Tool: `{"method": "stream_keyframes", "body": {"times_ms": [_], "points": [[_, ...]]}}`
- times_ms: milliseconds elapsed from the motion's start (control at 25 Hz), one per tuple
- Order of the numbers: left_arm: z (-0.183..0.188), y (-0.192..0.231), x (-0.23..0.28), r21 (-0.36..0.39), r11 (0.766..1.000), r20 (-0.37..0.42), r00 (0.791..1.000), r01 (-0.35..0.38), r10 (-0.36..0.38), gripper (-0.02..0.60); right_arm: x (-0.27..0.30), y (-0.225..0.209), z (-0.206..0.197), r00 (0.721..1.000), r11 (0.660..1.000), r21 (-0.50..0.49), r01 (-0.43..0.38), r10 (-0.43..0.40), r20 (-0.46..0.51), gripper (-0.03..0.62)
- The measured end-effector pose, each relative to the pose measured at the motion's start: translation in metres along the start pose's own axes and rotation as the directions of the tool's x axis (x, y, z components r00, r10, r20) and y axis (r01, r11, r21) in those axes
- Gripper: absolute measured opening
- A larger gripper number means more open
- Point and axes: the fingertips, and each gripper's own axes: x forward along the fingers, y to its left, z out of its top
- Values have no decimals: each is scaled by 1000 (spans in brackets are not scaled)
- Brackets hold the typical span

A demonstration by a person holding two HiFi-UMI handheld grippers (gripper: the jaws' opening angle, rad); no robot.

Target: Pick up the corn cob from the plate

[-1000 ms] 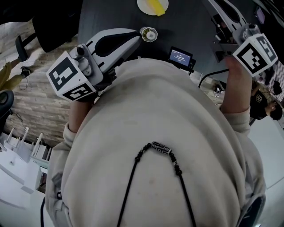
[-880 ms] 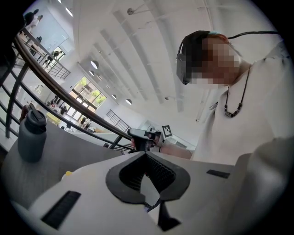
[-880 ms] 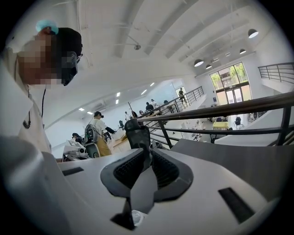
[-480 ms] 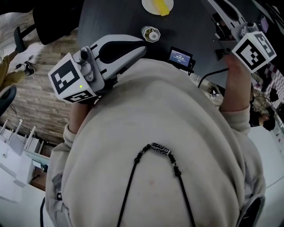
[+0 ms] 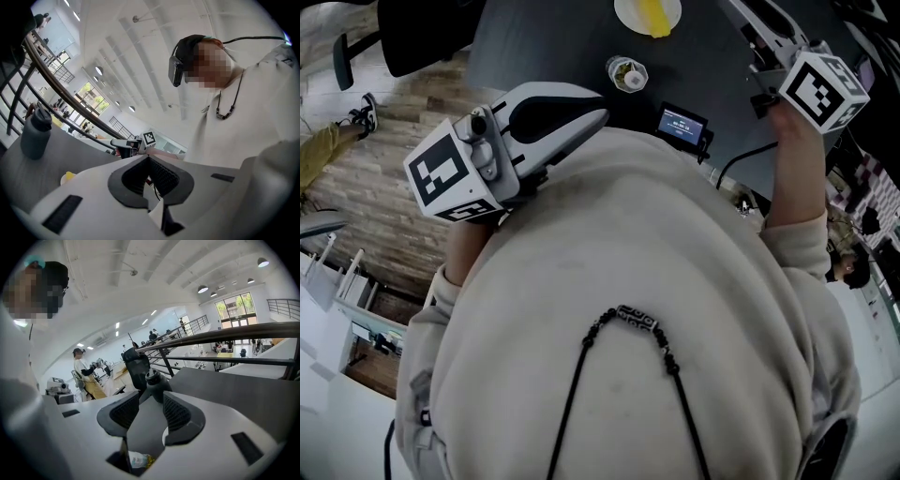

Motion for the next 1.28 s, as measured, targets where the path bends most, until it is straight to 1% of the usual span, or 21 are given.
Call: {"method": "stream_keyframes", "body": {"times_ms": [120,440,640,880,1280], "points": [[-2,2,-5,-8,1000,10,1000,-25,26,0,9,-3,-6,1000,1000,-6,-5,5,-25,160],[-8,1,-17,-17,998,24,998,-64,65,0,36,-8,-29,995,1000,-12,-25,24,-99,183],[-15,0,-23,-38,995,28,995,-90,91,0,46,-8,-53,982,999,-24,-43,38,-183,193],[-20,0,-28,-46,993,33,993,-112,113,0,66,-14,-68,972,998,-29,-53,45,-232,206],[-30,1,-45,-64,986,53,986,-154,157,0,94,-25,-100,951,999,-25,-43,34,-307,218]]}}
